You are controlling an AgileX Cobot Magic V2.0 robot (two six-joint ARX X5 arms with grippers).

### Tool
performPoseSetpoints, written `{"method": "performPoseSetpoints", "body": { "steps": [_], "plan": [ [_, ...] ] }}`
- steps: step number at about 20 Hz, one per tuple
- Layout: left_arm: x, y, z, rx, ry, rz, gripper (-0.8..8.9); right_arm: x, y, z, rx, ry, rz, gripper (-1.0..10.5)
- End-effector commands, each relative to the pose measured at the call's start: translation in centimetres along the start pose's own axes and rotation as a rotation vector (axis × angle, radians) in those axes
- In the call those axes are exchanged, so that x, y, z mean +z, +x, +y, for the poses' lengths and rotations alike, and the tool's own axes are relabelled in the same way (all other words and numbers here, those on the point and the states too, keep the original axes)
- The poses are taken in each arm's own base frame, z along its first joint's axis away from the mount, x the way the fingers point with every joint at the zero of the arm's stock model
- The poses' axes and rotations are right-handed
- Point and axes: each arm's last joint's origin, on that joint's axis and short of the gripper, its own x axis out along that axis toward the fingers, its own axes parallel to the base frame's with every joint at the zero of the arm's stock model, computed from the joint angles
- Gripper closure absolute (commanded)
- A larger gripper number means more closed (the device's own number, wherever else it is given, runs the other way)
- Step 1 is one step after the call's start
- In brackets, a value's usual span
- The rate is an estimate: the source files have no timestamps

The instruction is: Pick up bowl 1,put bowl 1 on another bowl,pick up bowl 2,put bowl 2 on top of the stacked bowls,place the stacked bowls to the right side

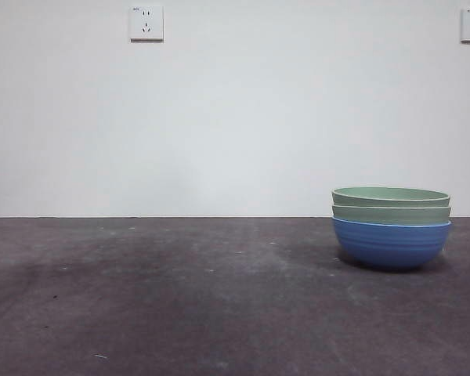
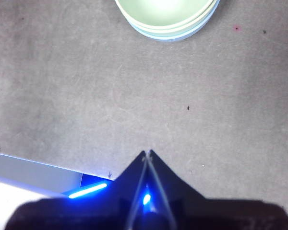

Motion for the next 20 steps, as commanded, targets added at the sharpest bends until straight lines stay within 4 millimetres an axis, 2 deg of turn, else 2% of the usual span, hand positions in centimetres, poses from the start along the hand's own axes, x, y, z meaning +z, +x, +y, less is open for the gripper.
{"method": "performPoseSetpoints", "body": {
  "steps": [1, 4, 7, 8, 10, 12, 14, 17, 20],
  "plan": [
    [0.1, -0.1, -0.1, 0.005, 0.018, -0.015, 8.17, 0.0, 0.0, 0.0, -0.002, -0.006, -0.002, 9.4],
    [0.2, -1.5, 0.3, 0.096, 0.084, -0.105, 8.17, 0.0, 0.0, 0.0, -0.002, -0.006, -0.002, 9.4],
    [0.1, -4.3, 1.6, 0.221, 0.109, -0.450, 8.17, 0.0, 0.0, 0.0, -0.002, -0.007, -0.002, 9.4],
    [-0.6, -4.9, 1.9, 0.264, 0.113, -0.557, 8.17, 0.0, 0.0, 0.0, -0.002, -0.007, -0.002, 9.4],
    [-3.3, -5.1, 2.7, 0.347, 0.133, -0.752, 8.17, 0.0, 0.0, 0.0, -0.002, -0.007, -0.002, 9.4],
    [-6.8, -4.2, 3.3, 0.437, 0.144, -0.869, 8.17, 0.0, 0.0, 0.0, -0.002, -0.007, -0.002, 9.4],
    [-10.4, -2.7, 3.9, 0.513, 0.139, -0.912, 8.17, 0.0, 0.0, 0.0, -0.002, -0.006, -0.002, 9.4],
    [-15.0, 0.4, 4.9, 0.570, 0.106, -0.874, 8.17, 0.0, 0.0, 0.0, -0.002, -0.007, -0.002, 9.4],
    [-18.2, 3.0, 5.8, 0.583, 0.069, -0.825, 8.17, 0.0, 0.0, 0.0, -0.002, -0.006, -0.002, 9.4]
  ]
}}
